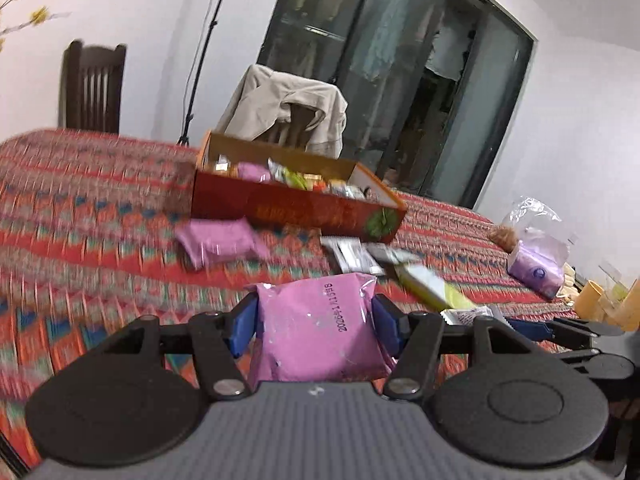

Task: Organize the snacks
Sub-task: 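Carry the pink and white packets into the cardboard box and open both grippers, then withdraw both tools from the box toward the remaining snacks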

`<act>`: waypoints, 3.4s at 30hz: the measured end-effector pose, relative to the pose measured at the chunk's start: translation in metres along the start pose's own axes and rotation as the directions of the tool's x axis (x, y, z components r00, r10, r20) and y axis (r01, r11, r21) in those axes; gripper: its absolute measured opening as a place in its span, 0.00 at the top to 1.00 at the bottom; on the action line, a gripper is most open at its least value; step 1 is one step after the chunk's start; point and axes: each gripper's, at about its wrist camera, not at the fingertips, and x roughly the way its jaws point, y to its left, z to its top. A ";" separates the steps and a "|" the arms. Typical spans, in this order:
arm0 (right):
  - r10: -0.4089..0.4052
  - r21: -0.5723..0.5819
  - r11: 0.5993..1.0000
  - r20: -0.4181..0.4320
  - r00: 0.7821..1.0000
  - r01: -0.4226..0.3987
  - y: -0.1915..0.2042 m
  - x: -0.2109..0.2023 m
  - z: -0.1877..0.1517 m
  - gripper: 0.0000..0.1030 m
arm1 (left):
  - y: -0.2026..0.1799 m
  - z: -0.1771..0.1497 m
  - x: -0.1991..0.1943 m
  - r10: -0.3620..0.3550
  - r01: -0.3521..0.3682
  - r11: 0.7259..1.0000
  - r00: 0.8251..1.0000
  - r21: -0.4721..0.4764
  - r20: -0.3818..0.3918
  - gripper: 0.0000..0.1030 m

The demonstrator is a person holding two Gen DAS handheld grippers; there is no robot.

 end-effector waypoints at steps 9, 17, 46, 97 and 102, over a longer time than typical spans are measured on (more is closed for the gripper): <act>0.057 -0.020 0.998 0.105 0.993 -0.055 -0.030 0.059 0.100 0.39 | 0.025 0.108 0.099 0.003 -0.001 0.999 0.999 0.051 -0.038 0.40; -0.073 -0.084 0.994 -0.015 0.997 0.071 -0.062 0.205 0.190 0.39 | 0.047 0.166 0.236 0.075 -0.078 0.997 0.989 -0.013 -0.129 0.40; -0.006 -0.076 0.997 0.024 1.000 0.008 -0.092 0.136 0.225 0.23 | 0.020 0.163 0.115 0.073 -0.072 0.996 0.997 0.043 -0.009 0.15; -0.109 0.166 0.982 0.088 0.990 0.093 -0.026 -0.128 -0.116 0.12 | -0.039 -0.125 -0.098 0.220 -0.221 0.975 0.973 -0.018 -0.067 0.02; -0.107 0.140 0.985 0.054 0.993 0.098 -0.032 -0.102 -0.096 0.12 | -0.028 -0.104 -0.066 0.239 -0.239 0.971 0.969 0.008 -0.070 0.02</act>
